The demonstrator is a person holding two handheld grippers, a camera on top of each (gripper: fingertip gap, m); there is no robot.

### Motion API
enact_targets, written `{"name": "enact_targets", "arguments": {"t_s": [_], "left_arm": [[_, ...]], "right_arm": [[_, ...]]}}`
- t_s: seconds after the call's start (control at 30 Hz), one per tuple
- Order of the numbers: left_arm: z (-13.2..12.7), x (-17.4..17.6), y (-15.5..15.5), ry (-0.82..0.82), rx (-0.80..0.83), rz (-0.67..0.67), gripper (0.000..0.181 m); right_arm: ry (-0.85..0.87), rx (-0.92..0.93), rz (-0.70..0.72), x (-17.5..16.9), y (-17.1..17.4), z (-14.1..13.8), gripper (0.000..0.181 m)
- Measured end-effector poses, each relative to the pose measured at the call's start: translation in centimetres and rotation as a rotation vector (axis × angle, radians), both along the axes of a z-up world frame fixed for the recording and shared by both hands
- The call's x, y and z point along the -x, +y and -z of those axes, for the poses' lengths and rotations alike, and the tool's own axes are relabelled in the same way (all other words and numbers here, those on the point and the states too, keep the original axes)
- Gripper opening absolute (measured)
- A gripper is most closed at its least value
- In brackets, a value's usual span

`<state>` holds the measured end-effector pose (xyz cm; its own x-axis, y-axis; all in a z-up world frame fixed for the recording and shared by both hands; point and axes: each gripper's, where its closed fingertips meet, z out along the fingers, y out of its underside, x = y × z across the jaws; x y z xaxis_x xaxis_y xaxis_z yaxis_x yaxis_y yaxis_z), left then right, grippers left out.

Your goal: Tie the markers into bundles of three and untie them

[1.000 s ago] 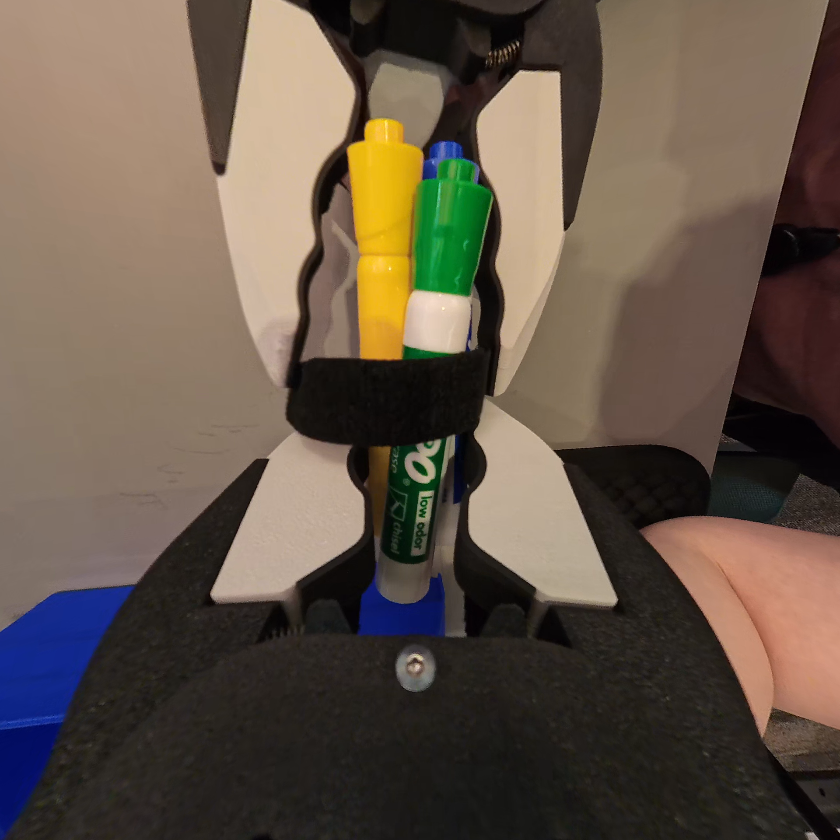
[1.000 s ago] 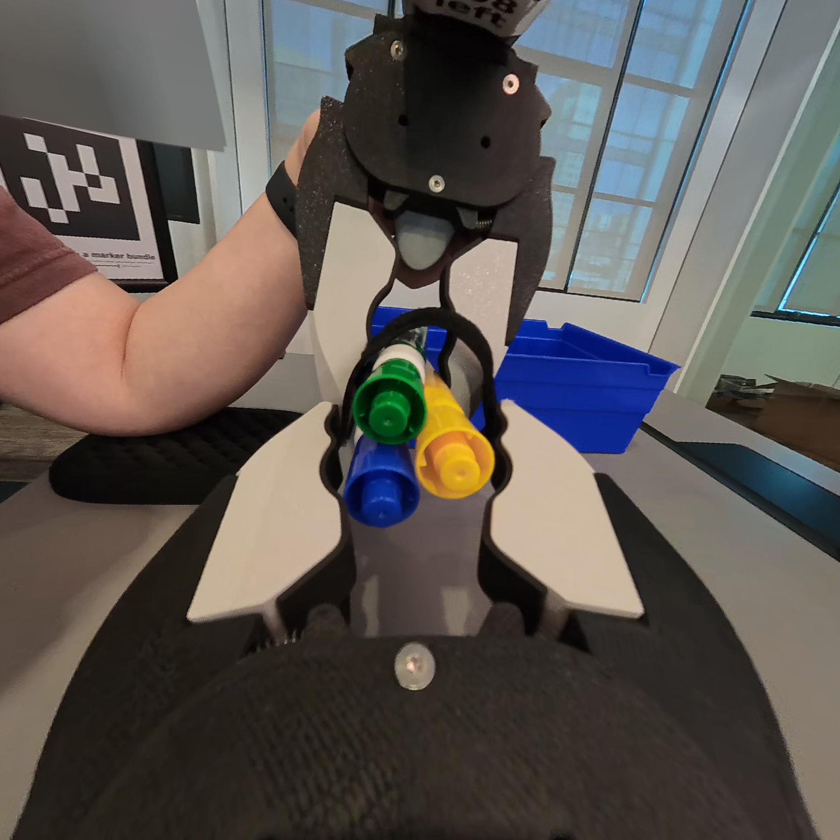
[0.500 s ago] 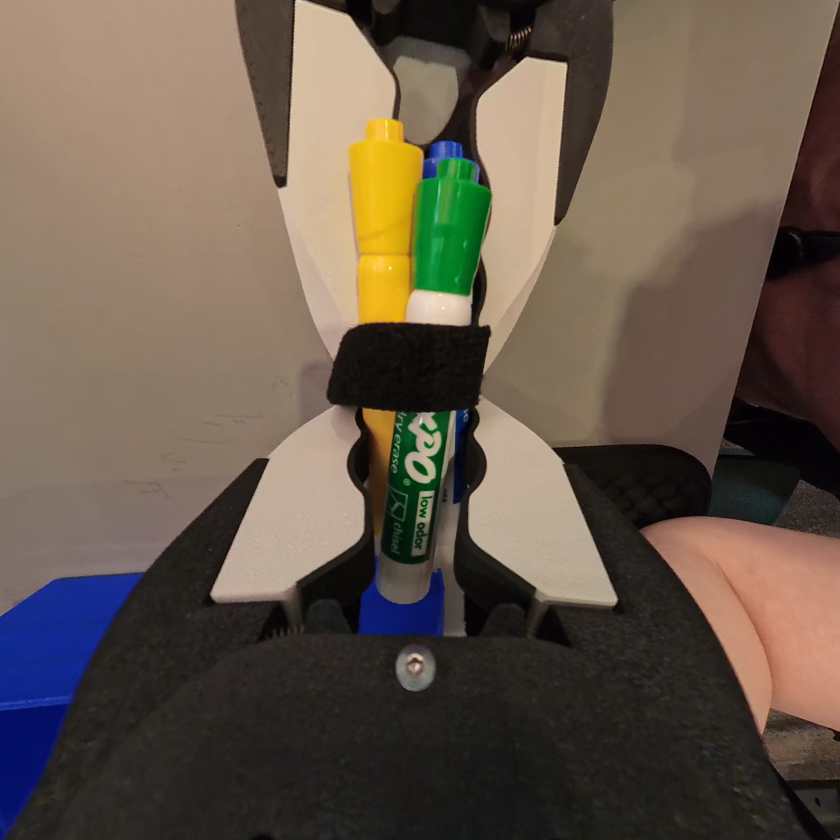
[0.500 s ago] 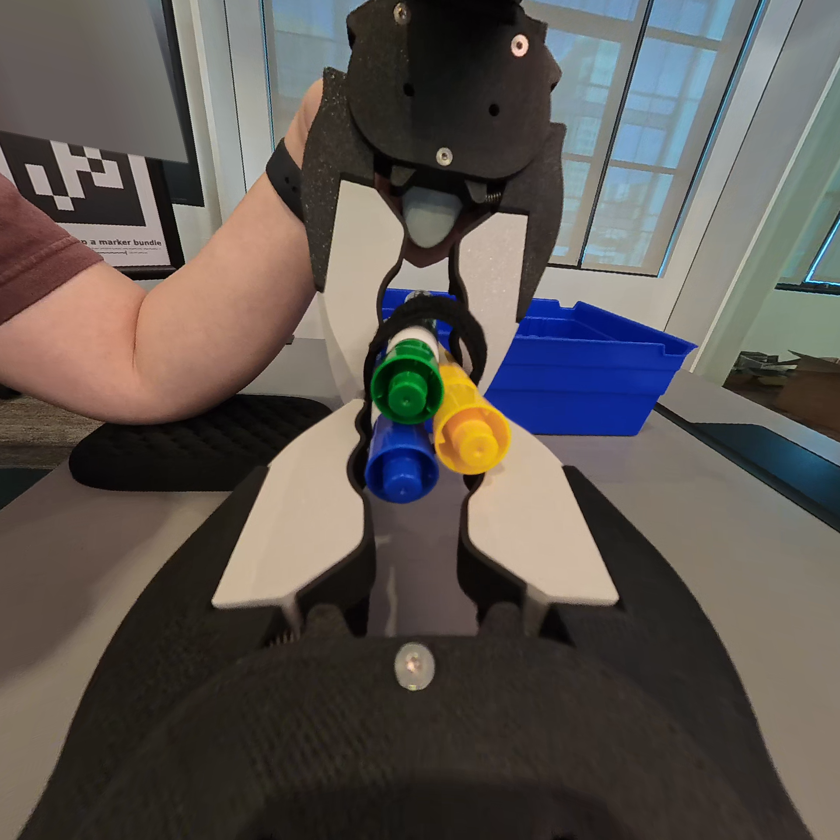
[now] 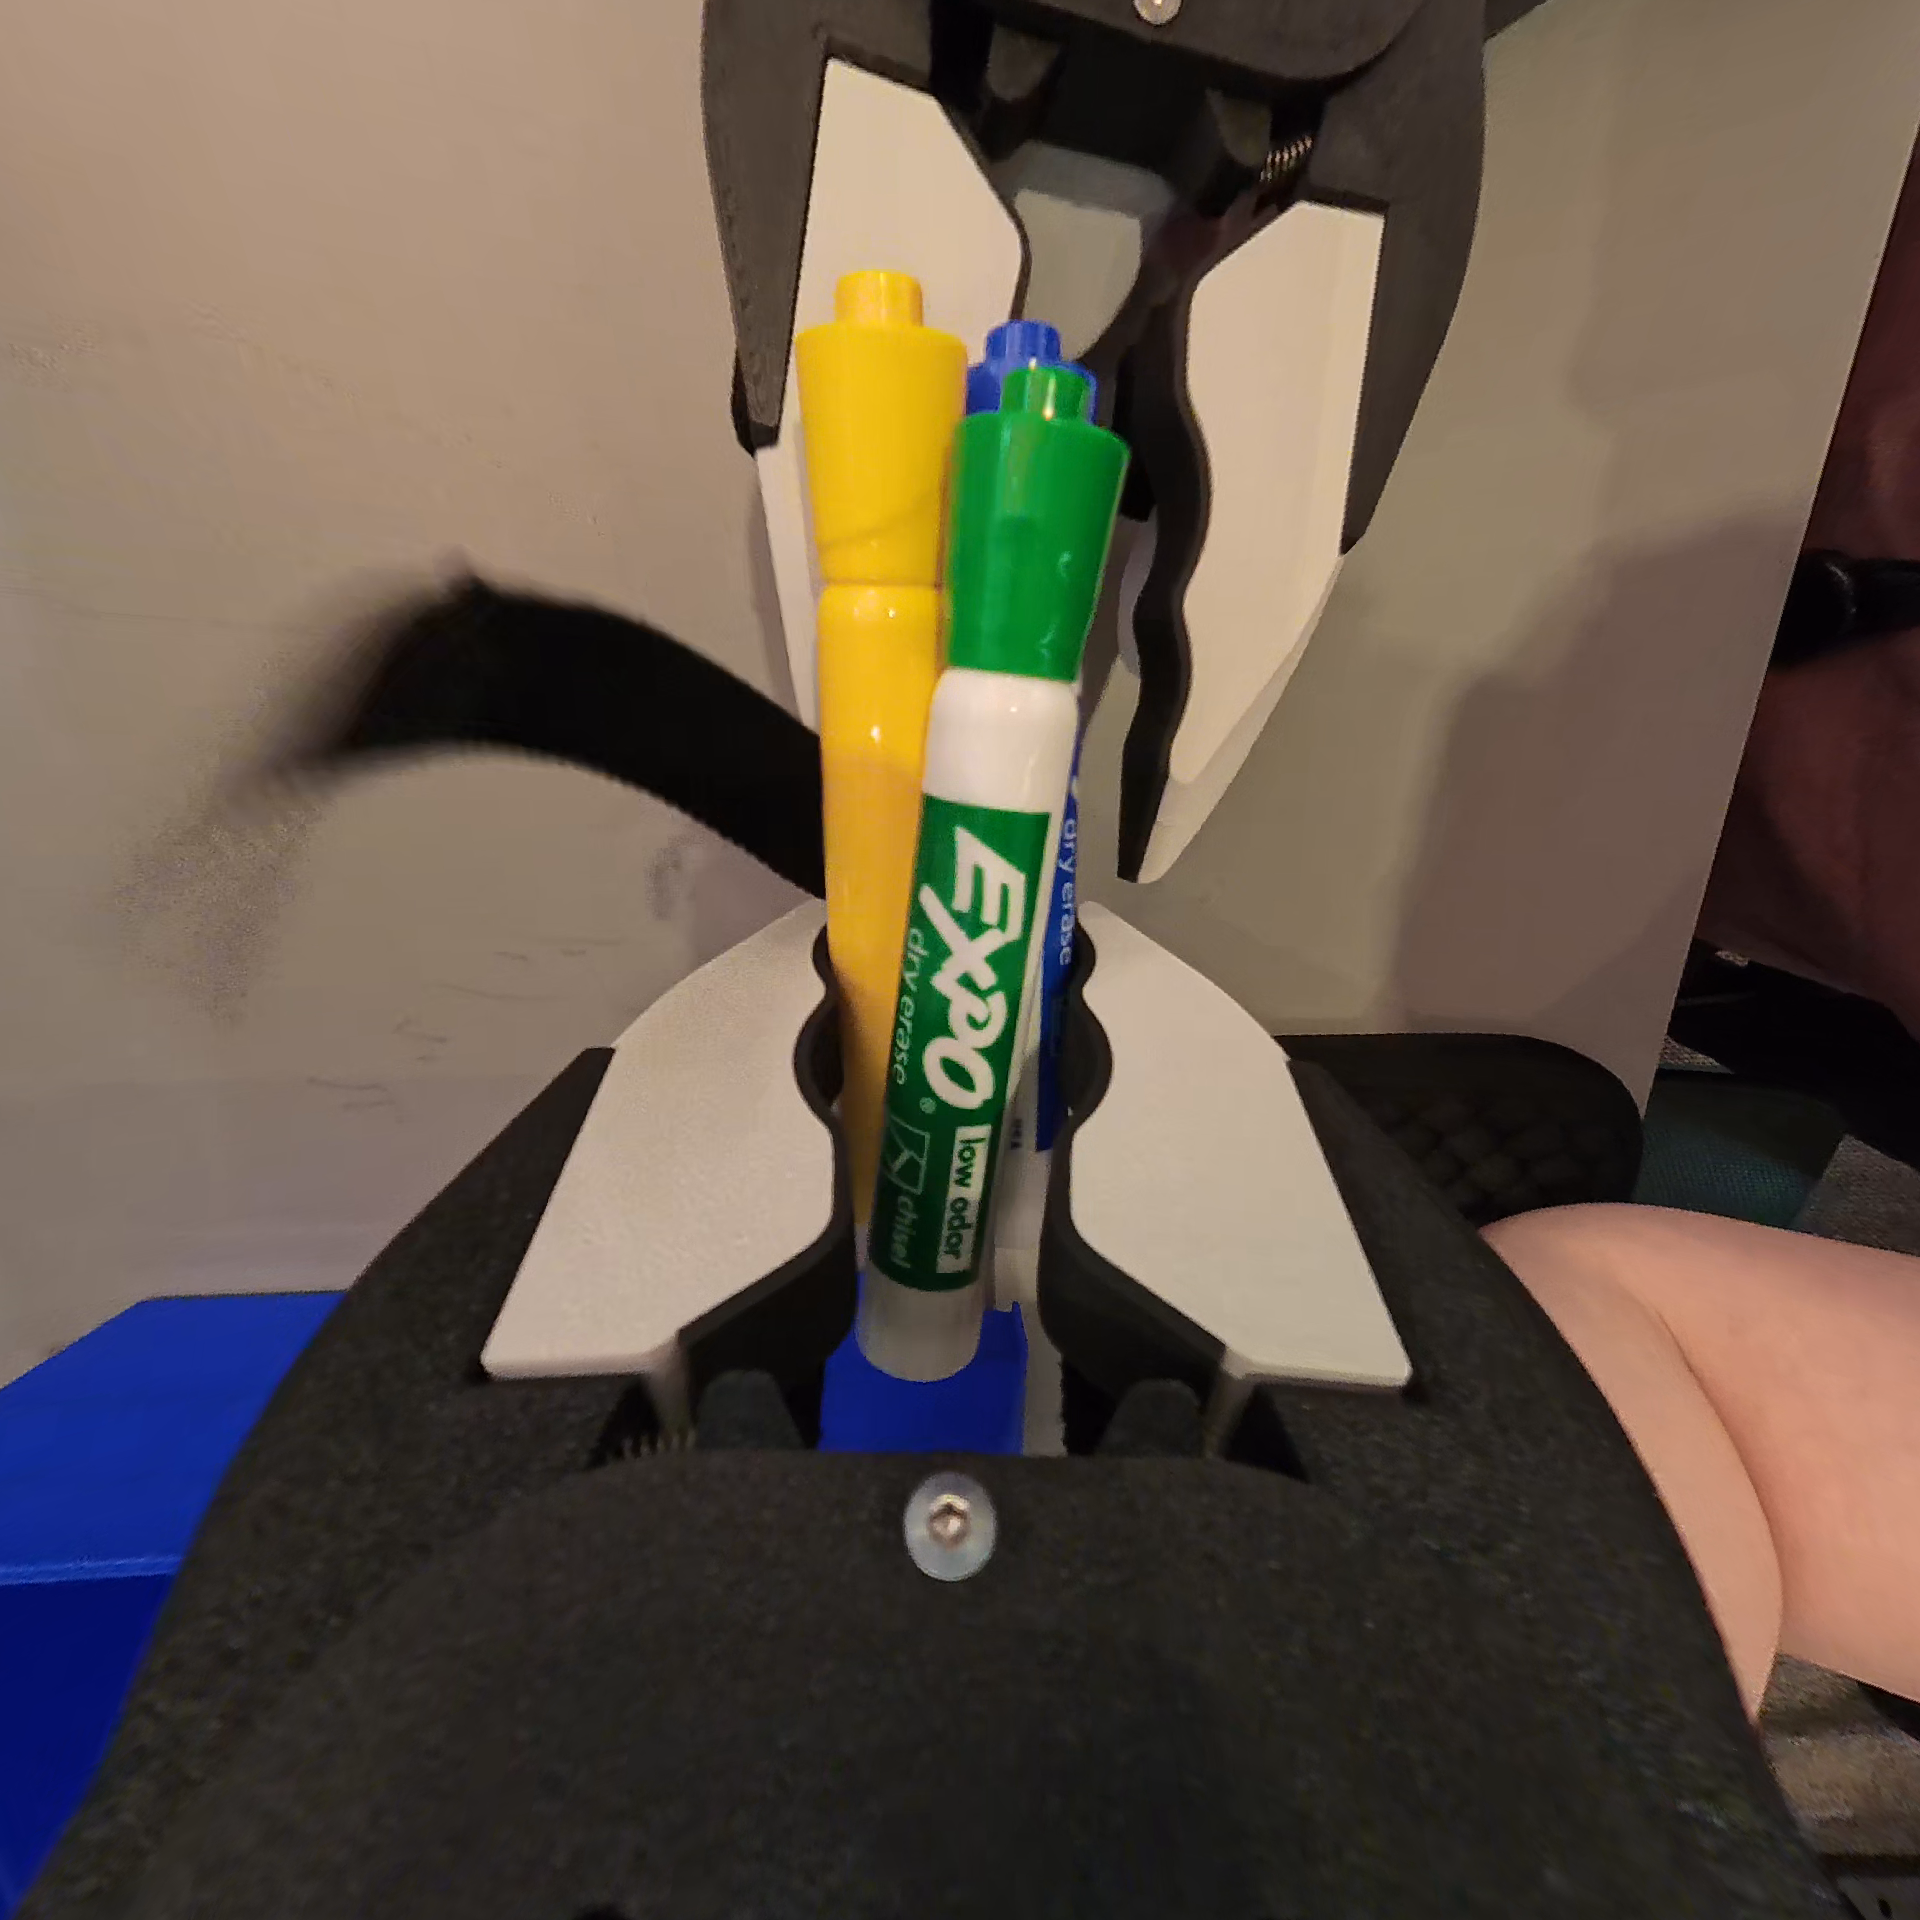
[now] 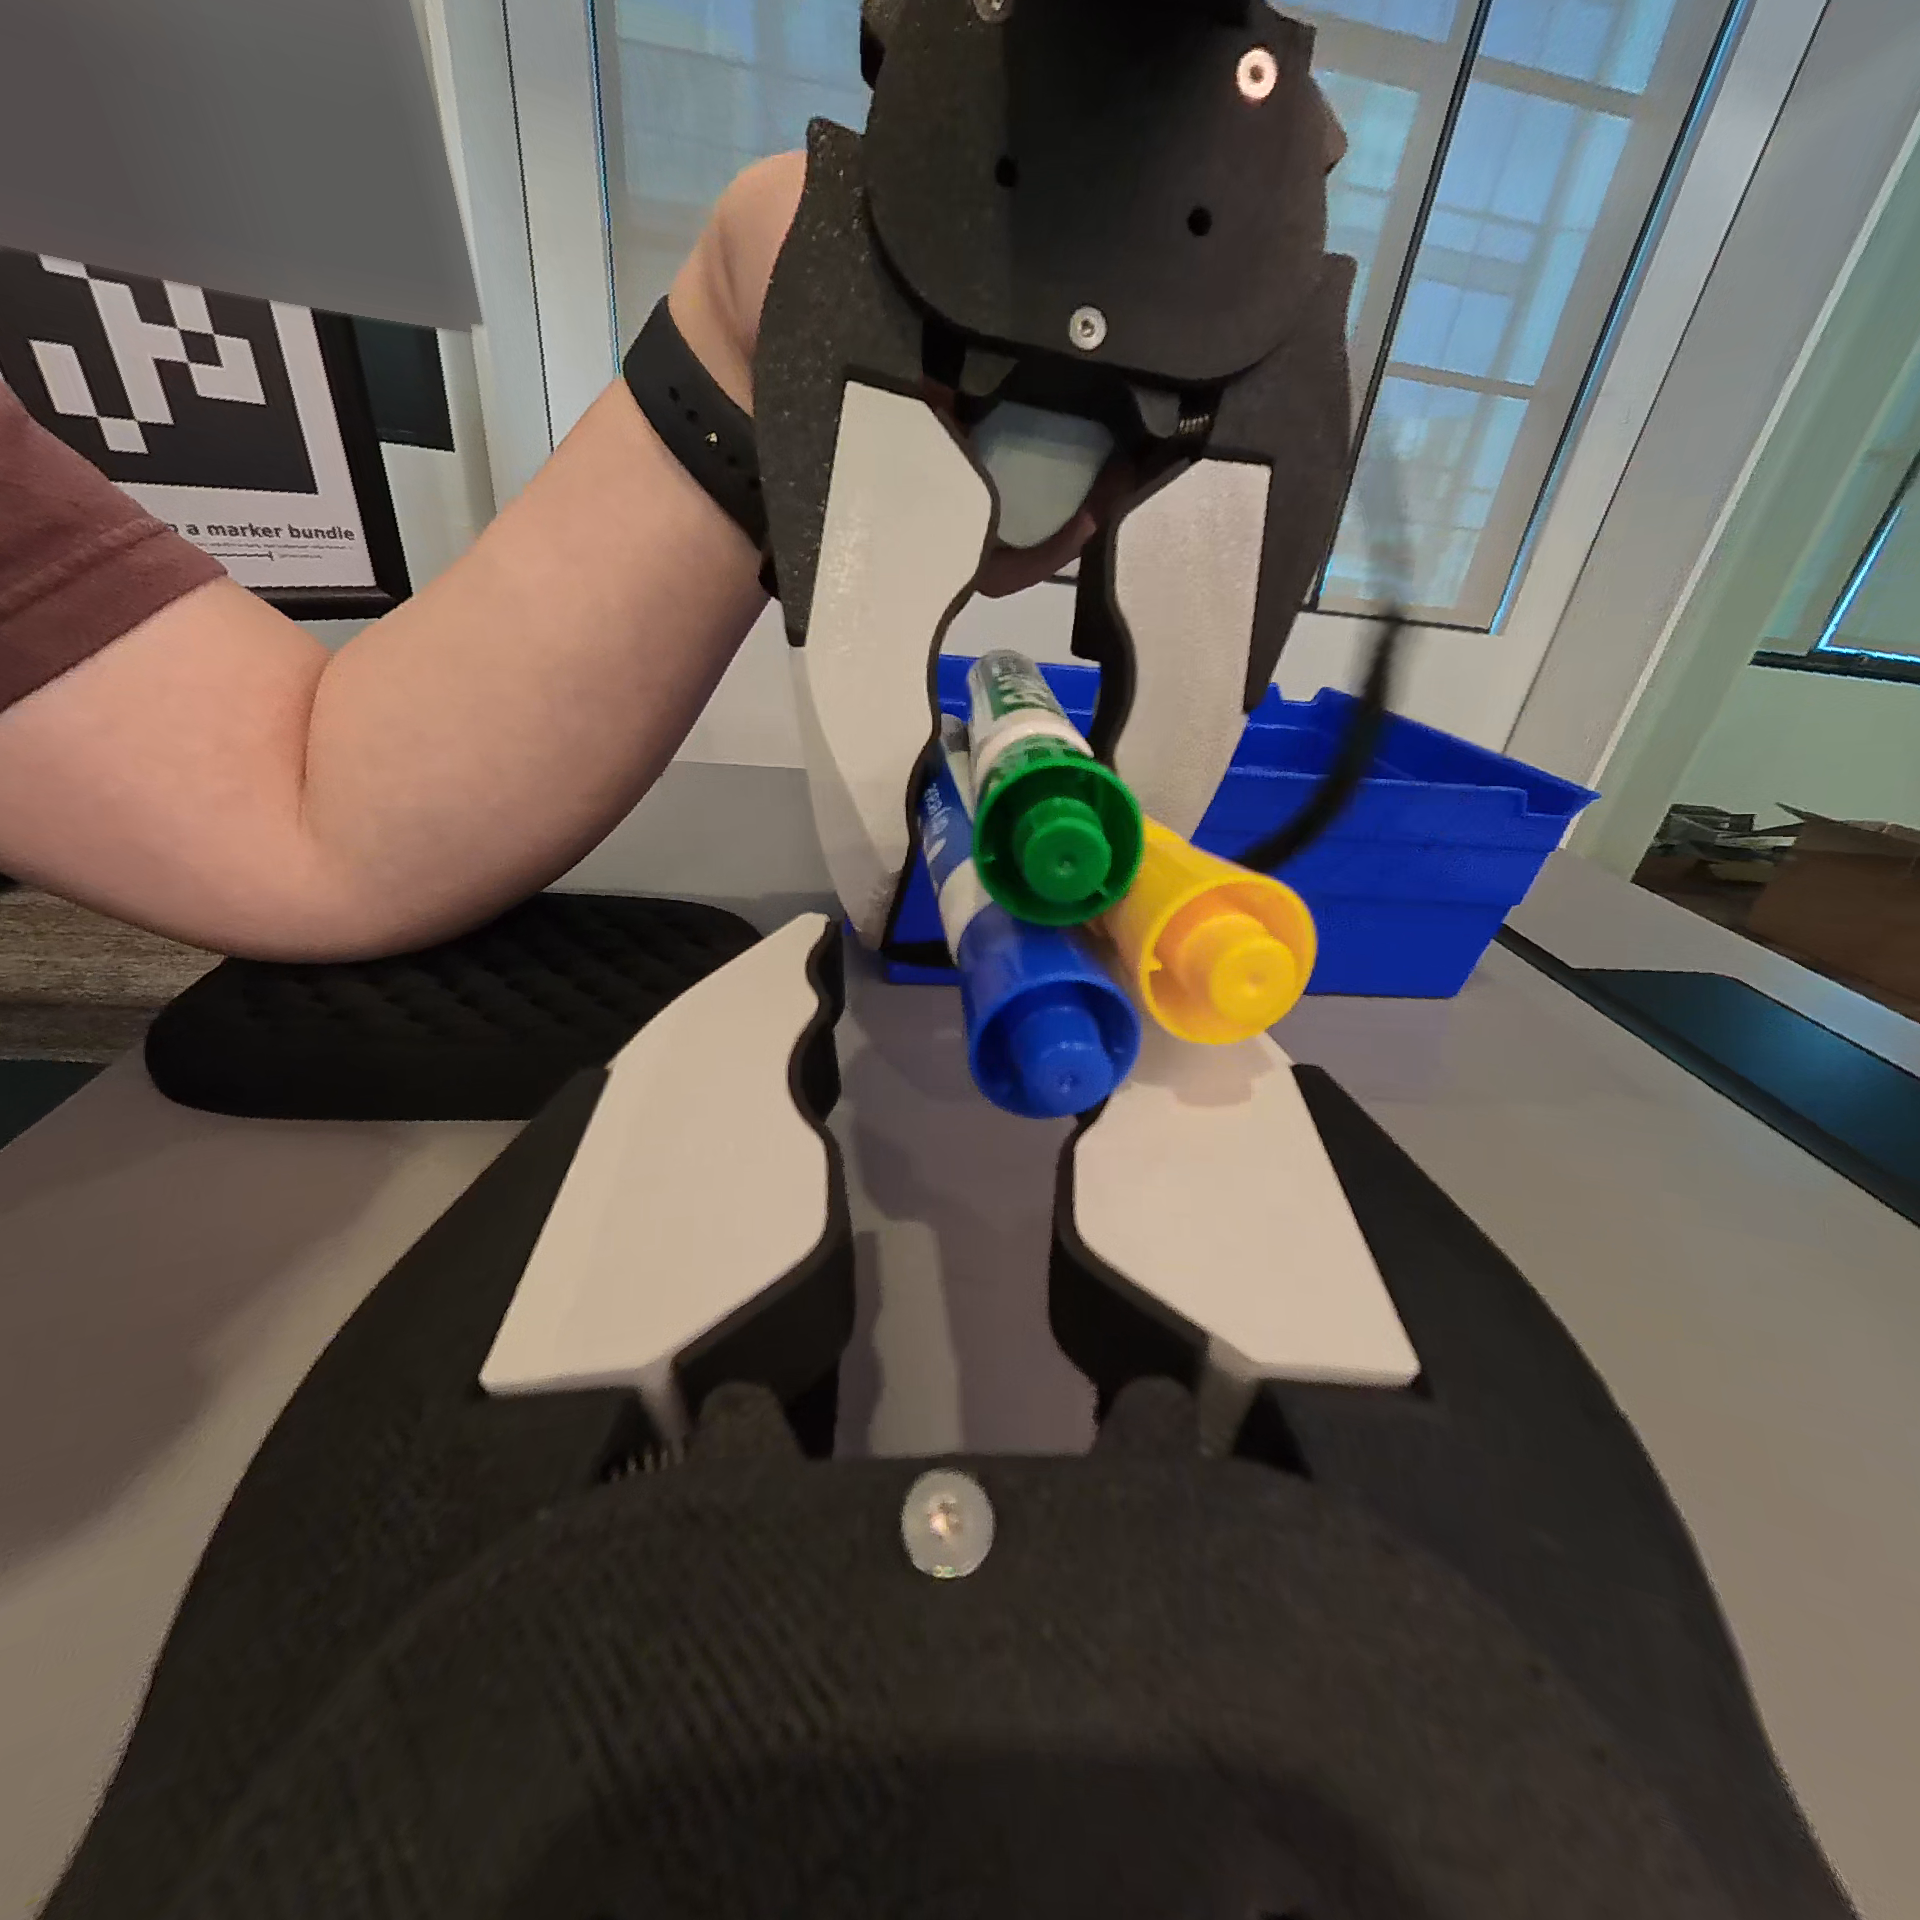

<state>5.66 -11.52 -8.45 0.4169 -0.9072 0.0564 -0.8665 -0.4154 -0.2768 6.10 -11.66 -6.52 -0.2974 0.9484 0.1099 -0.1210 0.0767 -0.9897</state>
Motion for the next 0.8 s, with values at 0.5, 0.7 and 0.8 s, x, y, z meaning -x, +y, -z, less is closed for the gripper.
{"name": "enact_targets", "arguments": {"t_s": [0.5,0.7,0.8], "left_arm": [[-0.6,-0.7,0.1,-0.033,-0.03,0.031,0.038],[-0.3,-0.5,-0.2,-0.025,-0.008,0.029,0.039],[-0.1,-0.3,-0.2,-0.008,0.001,0.021,0.039]], "right_arm": [[0.049,0.106,-0.022,-0.6,0.6,-1.0,0.019],[0.004,0.127,-0.057,-0.3,-0.1,-0.3,0.009],[-0.039,0.152,-0.068,-0.1,0.0,0.3,0.006]]}}
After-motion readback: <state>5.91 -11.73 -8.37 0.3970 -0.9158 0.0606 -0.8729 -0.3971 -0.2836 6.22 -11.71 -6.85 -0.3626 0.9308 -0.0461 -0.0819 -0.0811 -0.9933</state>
